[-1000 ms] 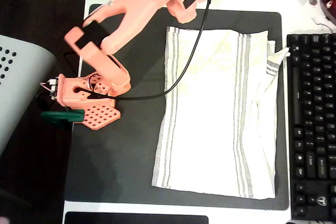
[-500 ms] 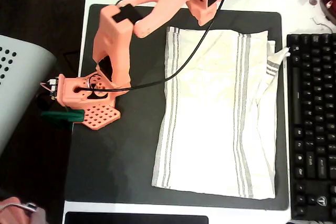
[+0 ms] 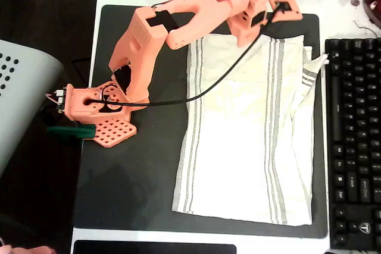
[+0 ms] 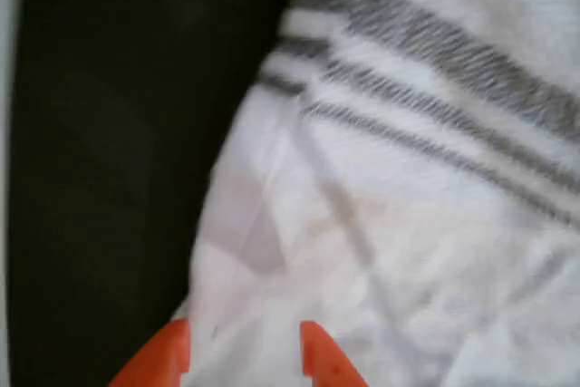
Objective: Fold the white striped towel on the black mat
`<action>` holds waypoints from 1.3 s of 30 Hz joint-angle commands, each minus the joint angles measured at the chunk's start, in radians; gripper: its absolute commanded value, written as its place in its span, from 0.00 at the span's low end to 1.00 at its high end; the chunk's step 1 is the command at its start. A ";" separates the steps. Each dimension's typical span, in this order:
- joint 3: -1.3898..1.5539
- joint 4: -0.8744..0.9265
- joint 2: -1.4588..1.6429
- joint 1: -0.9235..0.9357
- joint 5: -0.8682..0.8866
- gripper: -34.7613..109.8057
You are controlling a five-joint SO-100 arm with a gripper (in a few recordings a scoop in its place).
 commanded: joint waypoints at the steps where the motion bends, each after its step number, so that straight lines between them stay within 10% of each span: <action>1: -0.028 -0.018 0.000 -0.002 -0.002 0.36; 39: -0.141 0.061 0.072 -0.080 0.092 0.24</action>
